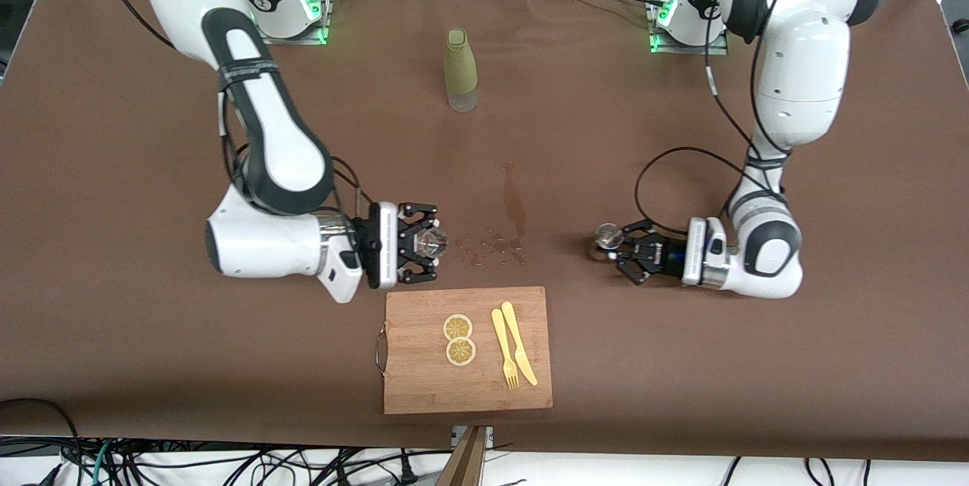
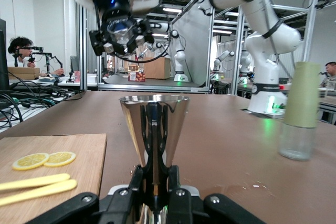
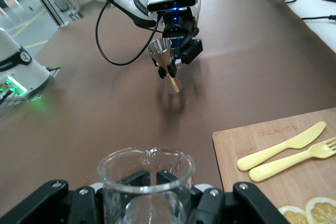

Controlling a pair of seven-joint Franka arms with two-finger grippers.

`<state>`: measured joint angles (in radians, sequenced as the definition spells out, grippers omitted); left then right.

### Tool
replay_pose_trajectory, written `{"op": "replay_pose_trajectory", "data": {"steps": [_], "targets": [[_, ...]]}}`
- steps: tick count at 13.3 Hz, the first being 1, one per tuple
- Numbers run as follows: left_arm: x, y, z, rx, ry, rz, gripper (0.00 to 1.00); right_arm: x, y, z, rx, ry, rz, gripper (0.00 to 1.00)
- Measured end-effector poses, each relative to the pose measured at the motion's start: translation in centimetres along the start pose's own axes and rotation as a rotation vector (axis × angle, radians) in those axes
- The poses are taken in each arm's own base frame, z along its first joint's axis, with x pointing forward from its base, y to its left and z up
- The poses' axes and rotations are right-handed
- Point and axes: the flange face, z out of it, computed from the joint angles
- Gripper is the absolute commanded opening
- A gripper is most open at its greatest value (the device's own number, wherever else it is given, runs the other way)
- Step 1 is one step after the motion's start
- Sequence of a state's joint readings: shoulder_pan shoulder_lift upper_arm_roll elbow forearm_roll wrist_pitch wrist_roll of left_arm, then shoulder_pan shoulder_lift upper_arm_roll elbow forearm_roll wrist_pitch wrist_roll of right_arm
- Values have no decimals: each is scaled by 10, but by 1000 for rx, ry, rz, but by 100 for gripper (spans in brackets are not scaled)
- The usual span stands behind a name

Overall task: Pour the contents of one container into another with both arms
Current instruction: 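Lift the glass cup and jigger, bringing both grippers together mid-table, then tilt the glass cup with the right gripper, pouring into the jigger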

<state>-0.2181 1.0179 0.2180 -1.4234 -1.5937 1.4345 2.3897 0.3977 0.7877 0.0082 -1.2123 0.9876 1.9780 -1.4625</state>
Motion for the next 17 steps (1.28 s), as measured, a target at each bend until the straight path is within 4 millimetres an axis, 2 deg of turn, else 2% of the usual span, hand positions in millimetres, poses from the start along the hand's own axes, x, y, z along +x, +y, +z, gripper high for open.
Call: {"op": "replay_pose_trajectory", "data": {"steps": [2,5,6,10,13,17], "targets": [[0,-3,42,3,-9,-26,0,10,-8,12,-14,-64,-8,9],[-1,-1,104,-6,3,-59,0,19,-13,4,-33,-118,-30,9],[0,0,116,-4,2,-68,0,22,-15,2,-39,-134,-33,9],[5,-3,140,1,-17,-81,0,32,-24,1,-68,-242,-41,9],[10,-3,159,8,-7,-93,0,45,-38,15,-76,-309,-33,9],[13,-4,171,10,-10,-94,0,55,-51,34,-86,-381,-33,9]]}}
